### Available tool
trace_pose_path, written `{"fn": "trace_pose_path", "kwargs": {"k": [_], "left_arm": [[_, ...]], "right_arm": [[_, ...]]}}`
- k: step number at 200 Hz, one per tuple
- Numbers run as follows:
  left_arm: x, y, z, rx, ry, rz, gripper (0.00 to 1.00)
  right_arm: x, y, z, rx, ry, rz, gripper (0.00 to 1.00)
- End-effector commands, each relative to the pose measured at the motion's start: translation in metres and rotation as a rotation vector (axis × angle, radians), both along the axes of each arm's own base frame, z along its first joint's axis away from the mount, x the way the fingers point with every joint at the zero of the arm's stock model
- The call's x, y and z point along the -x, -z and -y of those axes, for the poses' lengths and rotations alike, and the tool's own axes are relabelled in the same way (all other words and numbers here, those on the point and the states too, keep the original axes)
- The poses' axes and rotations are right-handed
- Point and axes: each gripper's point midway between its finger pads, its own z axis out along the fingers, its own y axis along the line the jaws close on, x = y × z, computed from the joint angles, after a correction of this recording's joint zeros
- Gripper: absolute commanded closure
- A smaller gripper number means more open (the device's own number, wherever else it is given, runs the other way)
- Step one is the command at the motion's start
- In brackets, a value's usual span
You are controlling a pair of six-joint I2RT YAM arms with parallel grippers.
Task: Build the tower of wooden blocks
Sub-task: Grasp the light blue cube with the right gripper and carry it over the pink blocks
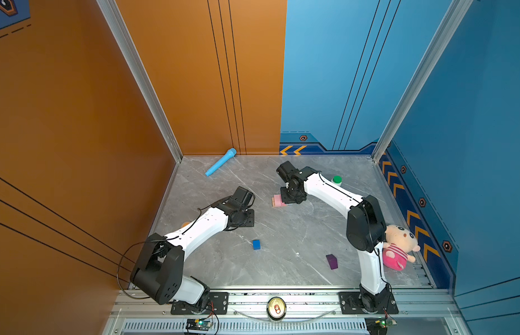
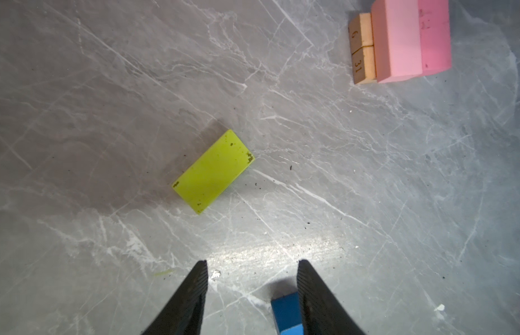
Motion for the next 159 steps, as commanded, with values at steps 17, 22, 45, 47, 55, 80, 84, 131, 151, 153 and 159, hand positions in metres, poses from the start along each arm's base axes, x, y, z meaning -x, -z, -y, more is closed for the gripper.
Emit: {"fn": "trace_pose_path", "kwargs": {"k": [17, 22, 45, 47, 55, 80, 84, 131, 151, 153, 159], "left_arm": [[0.002, -0.001, -0.008, 0.012, -0.017, -0.005, 0.48], [0.002, -0.001, -0.009, 0.012, -0.02, -0.006, 0.48], [0.001, -0.001, -0.013, 0.022, -0.035, -0.008, 0.48], [0.001, -0.002, -0.013, 0.021, -0.035, -0.006, 0.48], [0.001, -0.002, -0.015, 0.023, -0.043, -0.005, 0.48], [0.0, -0.003, -0.016, 0.027, -0.047, -0.004, 0.48], [-0.001, -0.004, -0.016, 0.029, -0.049, -0.003, 0.48], [-0.002, -0.002, -0.017, 0.029, -0.056, -0.007, 0.48], [-0.002, -0.002, -0.017, 0.028, -0.06, -0.007, 0.48], [-0.002, -0.002, -0.017, 0.029, -0.059, -0.007, 0.48], [-0.002, -0.001, -0.018, 0.027, -0.061, -0.008, 0.48]], "right_arm": [[-0.008, 0.008, -0.007, 0.041, -0.032, -0.035, 0.84], [-0.009, 0.01, -0.008, 0.045, -0.035, -0.038, 0.84], [-0.016, 0.01, -0.011, 0.054, -0.035, -0.026, 0.83], [-0.017, 0.011, -0.011, 0.055, -0.035, -0.027, 0.83], [-0.019, 0.012, -0.011, 0.057, -0.036, -0.026, 0.83], [-0.024, 0.016, -0.01, 0.066, -0.034, -0.03, 0.83], [-0.025, 0.017, -0.01, 0.07, -0.033, -0.03, 0.83], [-0.031, 0.025, -0.007, 0.08, -0.026, -0.034, 0.82], [-0.034, 0.026, -0.007, 0.078, -0.023, -0.033, 0.82], [-0.034, 0.026, -0.007, 0.077, -0.022, -0.032, 0.82], [-0.035, 0.026, -0.007, 0.077, -0.021, -0.033, 0.82]]}}
